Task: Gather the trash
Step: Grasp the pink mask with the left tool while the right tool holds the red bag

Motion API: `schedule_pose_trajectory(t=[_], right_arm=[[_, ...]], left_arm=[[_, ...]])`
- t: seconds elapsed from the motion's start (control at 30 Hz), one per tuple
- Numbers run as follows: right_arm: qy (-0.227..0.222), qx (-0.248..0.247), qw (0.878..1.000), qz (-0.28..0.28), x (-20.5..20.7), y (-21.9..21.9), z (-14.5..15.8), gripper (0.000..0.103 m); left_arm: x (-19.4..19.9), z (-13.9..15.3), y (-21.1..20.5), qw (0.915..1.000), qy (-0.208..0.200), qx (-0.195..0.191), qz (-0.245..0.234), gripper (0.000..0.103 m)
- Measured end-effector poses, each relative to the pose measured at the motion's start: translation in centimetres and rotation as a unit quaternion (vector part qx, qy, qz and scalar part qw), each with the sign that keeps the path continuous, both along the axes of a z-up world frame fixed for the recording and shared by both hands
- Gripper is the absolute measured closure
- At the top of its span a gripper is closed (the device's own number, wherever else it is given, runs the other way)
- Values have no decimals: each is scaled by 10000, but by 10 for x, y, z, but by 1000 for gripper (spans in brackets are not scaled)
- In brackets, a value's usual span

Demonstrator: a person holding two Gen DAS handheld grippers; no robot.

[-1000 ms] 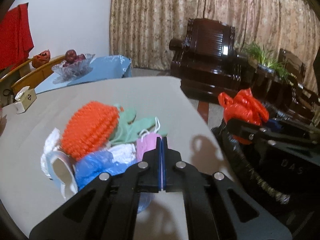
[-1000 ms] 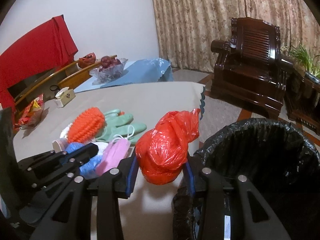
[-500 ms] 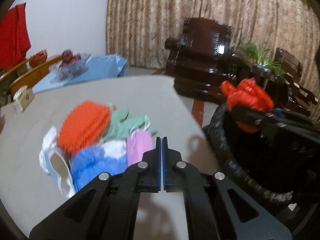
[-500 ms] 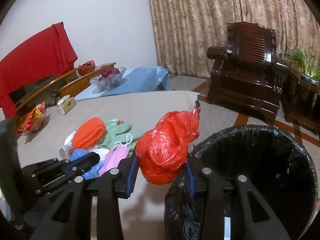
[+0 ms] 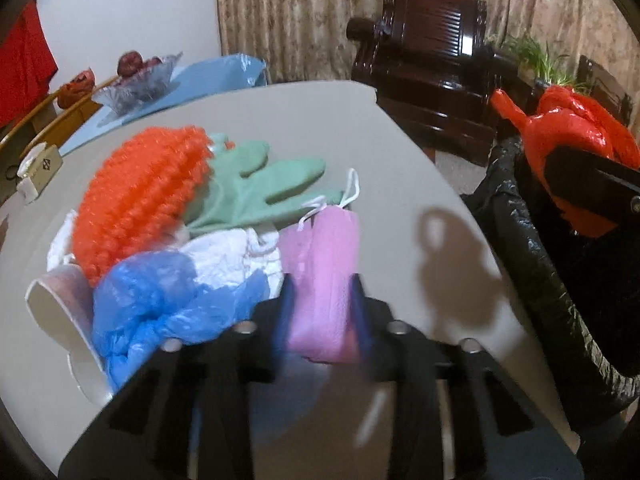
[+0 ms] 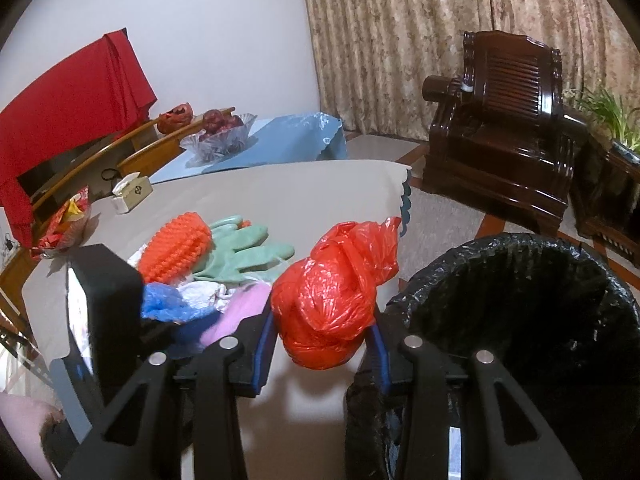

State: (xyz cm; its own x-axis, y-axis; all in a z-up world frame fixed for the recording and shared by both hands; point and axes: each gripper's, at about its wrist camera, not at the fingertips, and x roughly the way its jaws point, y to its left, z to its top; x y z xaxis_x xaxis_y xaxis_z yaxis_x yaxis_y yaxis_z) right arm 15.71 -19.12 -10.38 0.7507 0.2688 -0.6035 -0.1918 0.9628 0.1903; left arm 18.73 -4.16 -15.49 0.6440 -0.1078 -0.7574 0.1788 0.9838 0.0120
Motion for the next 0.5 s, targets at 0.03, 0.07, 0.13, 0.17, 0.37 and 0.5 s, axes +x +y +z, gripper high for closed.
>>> schedule_pose_trajectory(t=[0.03,0.07,0.13,0.17,0.37,0.5], right_arm=[[6,-7,10000,12,1,2,-1,63],[10,-16,10000,30,1,3,-1,63],[-2,-25,10000,48,0,3,0,63],[-19,-27,10000,52,-1,3,1,63],[-181,55,9998,88,-5,0,12,63],[-296,111,9994,104,-12,-3,22,63]], left_arm=[[0,1,3,10000,-9,-67,41,87],[-1,3,7,9999,-38,-149,72,90],[-4,9,13,9995,-134,-242,138,92],[-6,13,15,9993,-187,-294,157,92],[-37,57,19,9956,-762,-538,98,91],[-60,81,14,9924,-1076,-605,7,91]])
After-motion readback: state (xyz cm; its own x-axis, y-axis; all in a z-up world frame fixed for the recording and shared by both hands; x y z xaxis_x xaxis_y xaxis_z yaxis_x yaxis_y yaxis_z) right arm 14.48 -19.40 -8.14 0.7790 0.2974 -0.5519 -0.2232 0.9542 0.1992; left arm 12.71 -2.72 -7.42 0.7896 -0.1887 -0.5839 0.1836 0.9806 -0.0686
